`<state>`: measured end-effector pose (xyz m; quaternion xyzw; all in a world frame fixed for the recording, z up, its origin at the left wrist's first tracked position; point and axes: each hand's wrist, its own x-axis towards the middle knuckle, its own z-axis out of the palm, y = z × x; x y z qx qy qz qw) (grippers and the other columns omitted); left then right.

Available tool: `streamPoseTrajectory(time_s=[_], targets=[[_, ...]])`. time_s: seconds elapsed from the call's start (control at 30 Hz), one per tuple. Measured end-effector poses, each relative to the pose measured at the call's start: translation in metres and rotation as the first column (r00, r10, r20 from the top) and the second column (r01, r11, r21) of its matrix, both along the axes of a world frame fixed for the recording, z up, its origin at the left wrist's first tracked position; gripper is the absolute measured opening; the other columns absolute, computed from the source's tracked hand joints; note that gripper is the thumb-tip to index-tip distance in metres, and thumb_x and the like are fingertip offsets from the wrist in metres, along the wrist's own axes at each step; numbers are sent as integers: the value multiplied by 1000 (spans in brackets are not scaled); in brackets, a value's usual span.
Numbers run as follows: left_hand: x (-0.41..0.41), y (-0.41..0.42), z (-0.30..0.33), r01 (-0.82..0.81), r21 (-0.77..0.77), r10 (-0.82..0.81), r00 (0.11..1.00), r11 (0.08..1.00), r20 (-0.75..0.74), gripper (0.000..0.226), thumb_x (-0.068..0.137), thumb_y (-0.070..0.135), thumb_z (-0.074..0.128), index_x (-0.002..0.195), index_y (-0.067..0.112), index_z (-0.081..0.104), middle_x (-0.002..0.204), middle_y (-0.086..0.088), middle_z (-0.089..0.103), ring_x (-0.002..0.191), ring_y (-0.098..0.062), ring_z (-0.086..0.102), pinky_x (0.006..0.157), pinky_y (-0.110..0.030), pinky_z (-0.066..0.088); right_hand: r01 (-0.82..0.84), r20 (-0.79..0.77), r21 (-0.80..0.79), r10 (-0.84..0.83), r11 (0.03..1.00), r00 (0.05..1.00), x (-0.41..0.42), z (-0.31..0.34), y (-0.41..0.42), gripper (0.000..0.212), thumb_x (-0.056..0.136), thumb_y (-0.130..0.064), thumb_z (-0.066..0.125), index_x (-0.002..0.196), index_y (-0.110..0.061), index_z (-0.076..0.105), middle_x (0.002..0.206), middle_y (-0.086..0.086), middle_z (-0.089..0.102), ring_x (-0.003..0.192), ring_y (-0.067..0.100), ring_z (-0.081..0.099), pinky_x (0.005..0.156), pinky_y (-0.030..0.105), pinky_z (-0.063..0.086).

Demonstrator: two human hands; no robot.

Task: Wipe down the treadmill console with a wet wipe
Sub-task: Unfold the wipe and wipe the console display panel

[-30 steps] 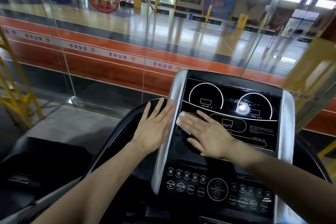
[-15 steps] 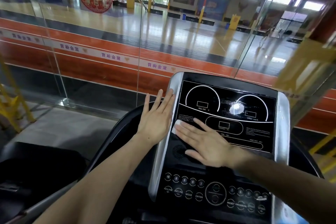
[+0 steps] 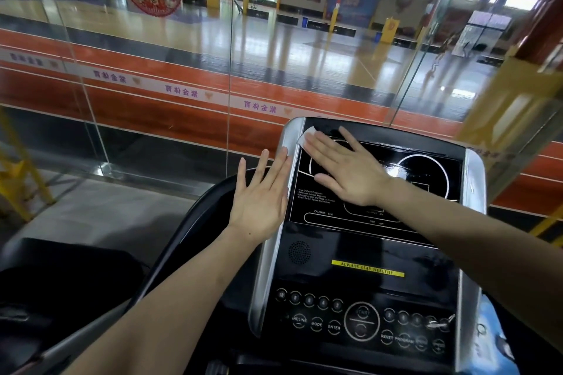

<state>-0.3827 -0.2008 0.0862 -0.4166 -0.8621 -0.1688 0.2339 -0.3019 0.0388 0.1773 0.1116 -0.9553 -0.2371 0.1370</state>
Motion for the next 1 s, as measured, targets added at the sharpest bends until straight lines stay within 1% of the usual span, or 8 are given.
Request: streamPoseTrajectory(time_s=[0.1, 0.3, 0.37, 0.47, 0.63, 0.77, 0.83, 1.0], targets=[[-1, 1, -2, 3, 2, -3, 1000, 1000, 0, 64, 107, 32, 22, 167, 20, 3, 176, 3, -6, 162, -28, 1, 126, -66, 8, -36, -14, -74, 35, 997, 999, 20, -27, -11, 68, 113, -51, 19, 171, -17, 6, 178, 3, 8, 165, 18, 1, 132, 59, 3], [0, 3, -4, -2, 4, 2, 1000, 1000, 3, 66, 106, 31, 21, 167, 19, 0, 176, 2, -10, 162, -28, -3, 127, -64, 6, -154, 101, -37, 157, 987, 982, 77, -83, -28, 68, 114, -48, 30, 170, -17, 8, 179, 1, 6, 165, 17, -2, 132, 58, 0], [1, 3, -3, 6, 21, -7, 1000, 1000, 24, 64, 107, 32, 21, 167, 19, 1, 176, 4, -10, 162, -27, -3, 128, -63, 6, -174, 137, -17, 175, 985, 975, 79, -84, -24, 68, 115, -49, 29, 171, -18, 8, 179, 0, 5, 165, 17, -2, 131, 59, 2], [6, 7, 2, 17, 88, -25, 995, 996, 95, 62, 107, 36, 16, 167, 19, 9, 175, 6, -9, 162, -21, -6, 129, -58, 3, -230, 192, 59, 215, 971, 958, 69, -68, -10, 66, 114, -50, 28, 171, -20, 10, 179, -4, 6, 165, 15, -1, 131, 59, -3], [14, 19, -2, -37, 118, 23, 993, 992, 115, 63, 108, 37, 14, 167, 19, 6, 175, 5, -12, 162, -20, -7, 130, -56, 2, -133, 61, 65, 129, 989, 990, 39, -25, 15, 67, 112, -51, 27, 170, -21, 14, 177, 0, 15, 165, 17, 9, 131, 60, -1], [14, 21, -5, -56, 128, 46, 995, 990, 83, 62, 109, 37, 19, 167, 17, 9, 176, 3, -7, 162, -21, -5, 130, -57, 1, -25, 25, 51, 24, 998, 999, 18, 14, 37, 68, 113, -52, 20, 171, -21, 7, 178, 2, 10, 164, 18, 9, 130, 64, 0], [14, 21, -6, -60, 137, 52, 997, 989, 62, 62, 109, 37, 21, 166, 17, 11, 176, 2, -5, 162, -22, -3, 130, -57, 3, -20, 10, 48, 20, 999, 1000, 16, 12, 39, 68, 113, -52, 21, 171, -20, 4, 178, 1, 7, 165, 18, 7, 130, 63, 0], [14, 22, -8, -68, 144, 64, 997, 987, 30, 62, 109, 37, 23, 167, 17, 11, 176, 2, -3, 162, -22, -1, 130, -57, 4, -67, -3, -37, 67, 997, 998, 44, -28, 19, 66, 113, -49, 23, 171, -20, 10, 178, 1, 9, 165, 19, 4, 131, 60, 0]])
